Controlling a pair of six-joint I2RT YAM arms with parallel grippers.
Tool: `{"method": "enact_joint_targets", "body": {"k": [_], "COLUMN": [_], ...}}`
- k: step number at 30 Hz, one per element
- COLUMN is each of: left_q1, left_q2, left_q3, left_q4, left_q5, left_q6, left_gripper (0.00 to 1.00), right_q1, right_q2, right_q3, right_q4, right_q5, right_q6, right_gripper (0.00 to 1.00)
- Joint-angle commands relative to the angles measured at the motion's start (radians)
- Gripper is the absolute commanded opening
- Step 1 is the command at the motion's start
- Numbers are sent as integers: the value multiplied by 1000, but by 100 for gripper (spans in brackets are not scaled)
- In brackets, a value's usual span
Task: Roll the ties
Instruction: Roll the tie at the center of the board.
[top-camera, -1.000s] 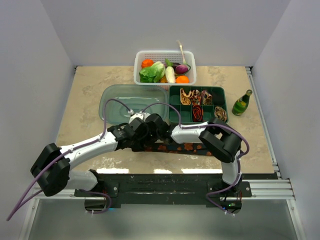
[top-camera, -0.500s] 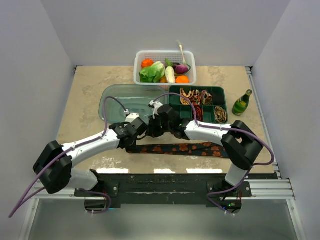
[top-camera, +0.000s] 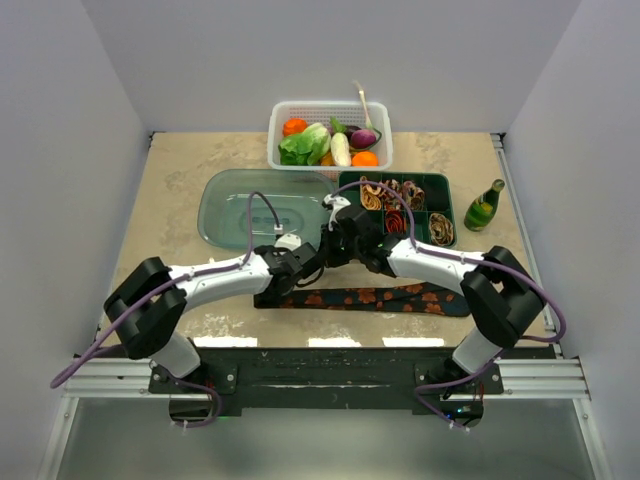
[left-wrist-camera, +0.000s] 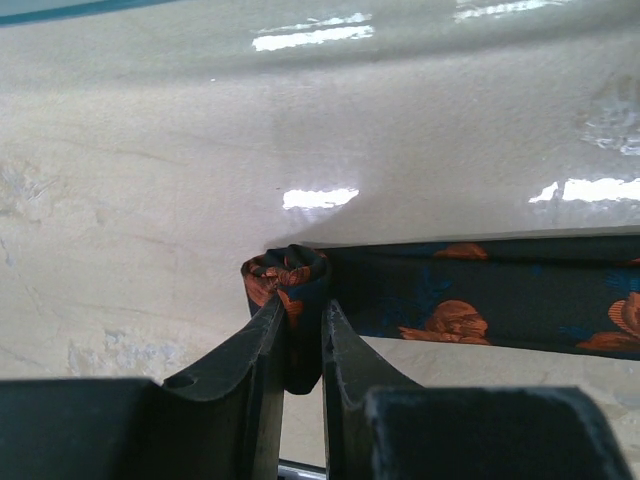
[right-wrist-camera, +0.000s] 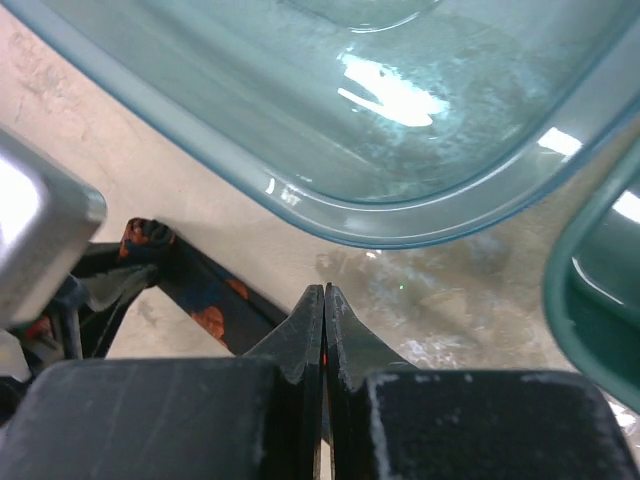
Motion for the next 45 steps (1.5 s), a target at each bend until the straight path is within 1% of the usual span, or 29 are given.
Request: {"method": "enact_joint_targets", "body": {"k": [1,3,6,7,9,10,12,13,16,17,18,21,25,33,37,39,41,42,44,45], "left_q1": [-31,-41,-50,-50,-53,-54,-65,-68,-79,-79,-79,-79,-79,-62,-1,62,132,154,205,221], "left_q2": [41,57,75,77,83,84,75,65,25,14,2,-35,-115,-254,-345,-411,-457,-500,-541,-578], "left_q3": [51,54,53,53,51,51,45,42,33,27,19,4,-22,-59,-96,-137,-170,-196,-219,-243], "left_q4": [32,44,63,72,84,86,93,96,116,129,154,179,179,184,210,243,271,288,302,319], "left_q5": [-3,8,19,23,36,36,31,31,34,43,48,54,34,26,80,121,193,212,267,287], "left_q6": [-26,-25,-37,-37,-37,-46,-62,-66,-72,-69,-66,-68,-82,-94,-68,-40,-16,-13,-13,-16], "left_gripper": [0,1,7,11,15,30,42,50,62,64,66,66,66,66,66,67,69,73,77,81], "right_q1": [-11,-14,-14,-14,-16,-17,-16,-16,-16,-17,-17,-16,-16,1,36,56,93,105,145,156], "right_q2": [-31,-28,-27,-27,-21,-18,-12,-10,-4,2,8,19,10,-11,-33,-30,-13,-1,40,54], "right_q3": [-9,-12,-20,-25,-25,-23,-25,-26,-28,-26,-22,-9,-8,-3,3,24,43,64,89,110], "right_q4": [-5,-4,-4,-4,-4,-4,-2,-4,-2,-2,-1,-4,-4,10,30,39,44,49,55,62], "right_q5": [27,27,27,25,21,21,15,15,13,8,2,-12,-13,-68,-97,-107,-108,-108,-108,-110], "right_q6": [-23,-24,-24,-23,-23,-23,-24,-23,-16,-15,-15,-18,-19,-41,-41,-41,-44,-43,-41,-36], "right_gripper": [0,0,0,0,0,0,0,0,0,0,0,0,0,0,0,0,0,0,0,0]}}
